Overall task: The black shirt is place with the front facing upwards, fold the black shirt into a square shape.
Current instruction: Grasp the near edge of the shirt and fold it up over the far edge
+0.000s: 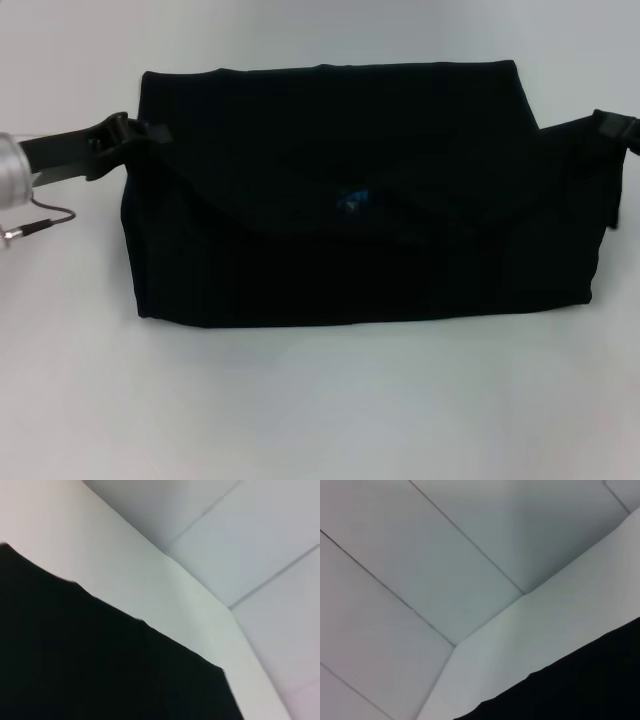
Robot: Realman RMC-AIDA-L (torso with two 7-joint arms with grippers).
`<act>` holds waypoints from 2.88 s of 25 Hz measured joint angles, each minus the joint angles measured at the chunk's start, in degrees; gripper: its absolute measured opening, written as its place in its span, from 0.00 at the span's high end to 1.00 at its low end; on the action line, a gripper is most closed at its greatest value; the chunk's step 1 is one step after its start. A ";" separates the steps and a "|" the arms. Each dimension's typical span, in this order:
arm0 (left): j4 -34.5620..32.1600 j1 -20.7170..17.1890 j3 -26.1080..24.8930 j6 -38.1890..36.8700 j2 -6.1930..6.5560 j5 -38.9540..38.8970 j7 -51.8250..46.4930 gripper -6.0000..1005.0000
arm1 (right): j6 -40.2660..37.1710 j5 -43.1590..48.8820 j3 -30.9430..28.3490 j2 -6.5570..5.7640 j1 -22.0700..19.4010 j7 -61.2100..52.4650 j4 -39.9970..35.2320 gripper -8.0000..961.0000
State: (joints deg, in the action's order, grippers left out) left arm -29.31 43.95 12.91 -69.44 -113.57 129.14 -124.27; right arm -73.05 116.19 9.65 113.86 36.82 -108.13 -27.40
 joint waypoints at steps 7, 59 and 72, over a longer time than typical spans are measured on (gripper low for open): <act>1.12 2.65 2.10 9.17 -1.35 -0.65 3.34 0.97 | 3.58 -0.12 1.22 0.34 1.77 1.48 0.03 0.93; 3.15 4.63 8.21 23.09 -5.03 -0.57 5.01 0.97 | 25.38 0.52 16.90 0.32 4.75 3.29 4.71 0.90; 3.48 4.92 9.50 27.82 -6.63 -0.65 4.41 0.91 | 28.29 0.03 16.82 1.21 5.01 5.91 4.16 0.90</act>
State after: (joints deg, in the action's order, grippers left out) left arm -25.83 48.87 22.40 -41.61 -120.20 128.49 -119.86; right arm -44.76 116.22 26.47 115.06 41.83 -102.22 -23.23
